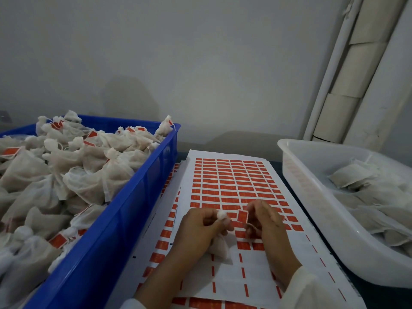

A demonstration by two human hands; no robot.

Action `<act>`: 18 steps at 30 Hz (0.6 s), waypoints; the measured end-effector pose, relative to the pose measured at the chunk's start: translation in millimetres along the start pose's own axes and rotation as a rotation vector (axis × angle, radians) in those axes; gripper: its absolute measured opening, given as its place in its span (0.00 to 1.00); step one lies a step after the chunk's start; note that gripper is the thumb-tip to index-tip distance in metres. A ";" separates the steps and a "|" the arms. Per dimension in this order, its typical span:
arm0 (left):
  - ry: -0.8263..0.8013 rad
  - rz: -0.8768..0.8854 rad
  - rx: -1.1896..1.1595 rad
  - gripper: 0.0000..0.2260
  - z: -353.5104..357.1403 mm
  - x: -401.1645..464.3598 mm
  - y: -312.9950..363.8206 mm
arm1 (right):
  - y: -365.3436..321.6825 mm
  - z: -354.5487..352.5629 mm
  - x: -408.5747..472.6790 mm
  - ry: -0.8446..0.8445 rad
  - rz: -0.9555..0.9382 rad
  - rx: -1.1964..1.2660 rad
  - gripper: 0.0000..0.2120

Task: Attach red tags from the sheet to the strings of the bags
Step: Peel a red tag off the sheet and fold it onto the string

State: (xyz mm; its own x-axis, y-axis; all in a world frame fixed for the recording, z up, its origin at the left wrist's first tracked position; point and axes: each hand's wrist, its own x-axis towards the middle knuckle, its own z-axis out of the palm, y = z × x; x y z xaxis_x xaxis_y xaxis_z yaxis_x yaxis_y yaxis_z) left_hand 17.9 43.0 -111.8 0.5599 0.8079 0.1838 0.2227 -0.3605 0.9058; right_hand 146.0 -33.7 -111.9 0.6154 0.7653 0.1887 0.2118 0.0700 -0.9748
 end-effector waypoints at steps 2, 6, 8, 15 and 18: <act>-0.023 0.008 -0.039 0.08 -0.4 0.3 -0.9 | -1.9 2.4 -1.9 -0.045 -0.052 -0.038 0.17; -0.038 0.019 -0.068 0.08 1.1 -1.3 -1.2 | -0.6 8.0 -7.6 -0.172 -0.220 -0.227 0.13; -0.021 0.012 -0.071 0.08 1.5 -0.3 -3.3 | 0.1 8.4 -9.8 -0.218 -0.245 -0.257 0.10; 0.015 -0.022 -0.030 0.07 6.0 0.9 -3.9 | 2.5 3.9 -9.2 -0.124 -0.403 -0.509 0.05; 0.047 -0.041 -0.016 0.06 7.2 2.0 -4.2 | 1.8 5.5 -12.6 -0.096 -0.461 -0.592 0.06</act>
State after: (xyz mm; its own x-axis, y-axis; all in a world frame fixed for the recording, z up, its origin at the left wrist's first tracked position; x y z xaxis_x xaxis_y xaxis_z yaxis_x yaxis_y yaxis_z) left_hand 23.8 42.7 -118.0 0.5123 0.8429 0.1643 0.2314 -0.3197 0.9188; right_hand 134.5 -39.7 -116.7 0.3031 0.7959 0.5241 0.8207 0.0615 -0.5681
